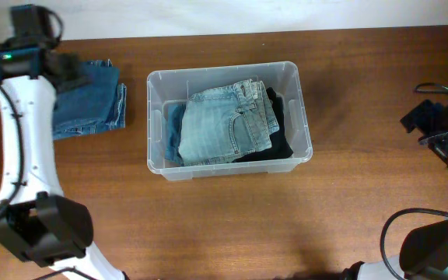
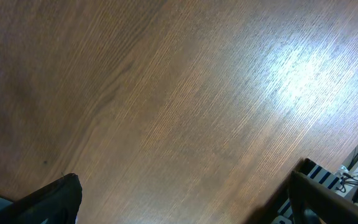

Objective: Pack container
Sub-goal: 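Move the left gripper left onto the dark-blue denim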

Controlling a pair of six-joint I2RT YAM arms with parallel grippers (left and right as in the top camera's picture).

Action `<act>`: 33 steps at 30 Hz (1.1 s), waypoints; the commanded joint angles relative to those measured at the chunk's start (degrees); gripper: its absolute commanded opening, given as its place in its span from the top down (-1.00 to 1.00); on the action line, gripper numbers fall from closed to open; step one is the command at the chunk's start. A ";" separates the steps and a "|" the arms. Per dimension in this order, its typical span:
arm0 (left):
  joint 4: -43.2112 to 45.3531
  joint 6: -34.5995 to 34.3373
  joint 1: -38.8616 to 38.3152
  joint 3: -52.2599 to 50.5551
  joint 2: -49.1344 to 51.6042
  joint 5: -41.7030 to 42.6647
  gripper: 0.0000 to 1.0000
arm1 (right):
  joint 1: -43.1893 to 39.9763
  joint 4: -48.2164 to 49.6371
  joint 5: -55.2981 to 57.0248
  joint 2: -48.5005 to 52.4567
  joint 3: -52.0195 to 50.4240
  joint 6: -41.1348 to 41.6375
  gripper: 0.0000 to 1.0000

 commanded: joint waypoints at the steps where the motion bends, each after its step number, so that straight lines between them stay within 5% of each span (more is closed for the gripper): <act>1: 1.44 -0.52 3.52 0.87 5.55 3.72 -0.41 | -0.31 0.00 0.33 -0.74 -0.15 0.50 -0.97; 3: 4.74 -0.07 4.68 0.87 8.44 4.31 0.17 | -0.31 0.00 0.33 -0.74 -0.15 0.50 -0.97; 6: 9.01 3.76 5.11 0.87 12.15 5.64 0.71 | -0.31 0.00 0.33 -0.74 -0.15 0.50 -0.97; 11: 12.79 5.05 5.14 0.87 18.05 5.55 0.98 | -0.31 0.00 0.33 -0.74 -0.15 0.50 -0.97; 26: 7.41 4.98 6.32 0.87 26.38 6.49 0.98 | -0.31 0.00 0.33 -0.74 -0.15 0.50 -0.97; 33: 1.99 -4.63 6.23 0.87 27.12 21.57 0.99 | -0.31 0.00 0.33 -0.74 -0.15 0.50 -0.97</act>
